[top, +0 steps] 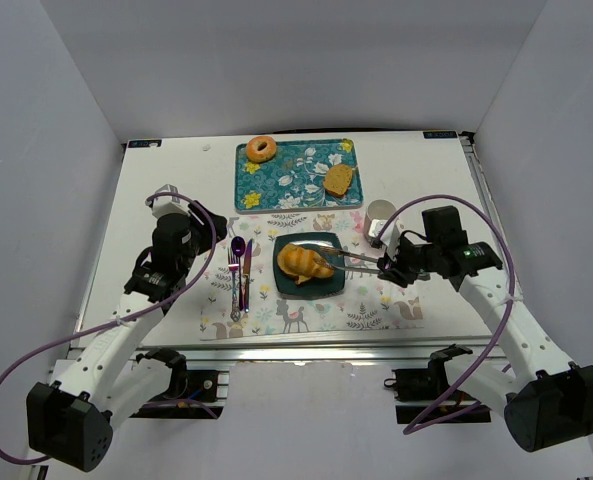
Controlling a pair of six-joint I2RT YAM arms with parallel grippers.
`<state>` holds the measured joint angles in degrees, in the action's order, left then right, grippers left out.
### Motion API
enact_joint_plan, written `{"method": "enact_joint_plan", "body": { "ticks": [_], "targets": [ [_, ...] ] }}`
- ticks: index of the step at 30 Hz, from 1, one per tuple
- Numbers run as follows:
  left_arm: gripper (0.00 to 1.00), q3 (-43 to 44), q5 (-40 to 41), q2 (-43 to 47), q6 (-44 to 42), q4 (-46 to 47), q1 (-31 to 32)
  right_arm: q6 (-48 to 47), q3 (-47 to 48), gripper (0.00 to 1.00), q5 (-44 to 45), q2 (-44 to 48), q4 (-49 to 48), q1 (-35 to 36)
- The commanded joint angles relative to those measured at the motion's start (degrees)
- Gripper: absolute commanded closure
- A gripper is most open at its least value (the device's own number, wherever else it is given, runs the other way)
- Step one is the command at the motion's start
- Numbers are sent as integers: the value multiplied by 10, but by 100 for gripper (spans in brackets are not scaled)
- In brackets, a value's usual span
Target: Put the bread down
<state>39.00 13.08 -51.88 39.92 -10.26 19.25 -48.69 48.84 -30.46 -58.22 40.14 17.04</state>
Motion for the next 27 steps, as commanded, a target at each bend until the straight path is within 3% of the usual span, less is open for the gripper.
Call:
{"method": "enact_joint_plan", "body": {
  "ticks": [1,9,12,13,14,16,18,22,27],
  "targets": [
    [33,1,1,14,1,2,-2,-14,-8,55,5,13,-19,-3],
    [33,2,-4,10,2,9,-2,19,5,58,-15,29,-28,-10],
    [34,3,-8,7,2,13,-2,86,54,69,-25,12,-59,-19],
    [38,2,-10,6,2,14,-3,119,72,86,-22,4,-93,-24],
    [53,3,-18,5,2,17,-2,192,91,100,-12,-7,-111,-36],
    [72,3,-34,-2,0,29,-2,269,134,100,43,-37,-152,-53],
    [100,7,-56,-11,-6,37,-2,361,149,100,117,-62,-210,-86],
    [98,5,-114,-26,-6,61,-2,461,90,100,272,-80,-340,-136],
    [61,5,-180,-59,-9,66,10,450,40,100,276,-178,-395,-199]
  ]
}}
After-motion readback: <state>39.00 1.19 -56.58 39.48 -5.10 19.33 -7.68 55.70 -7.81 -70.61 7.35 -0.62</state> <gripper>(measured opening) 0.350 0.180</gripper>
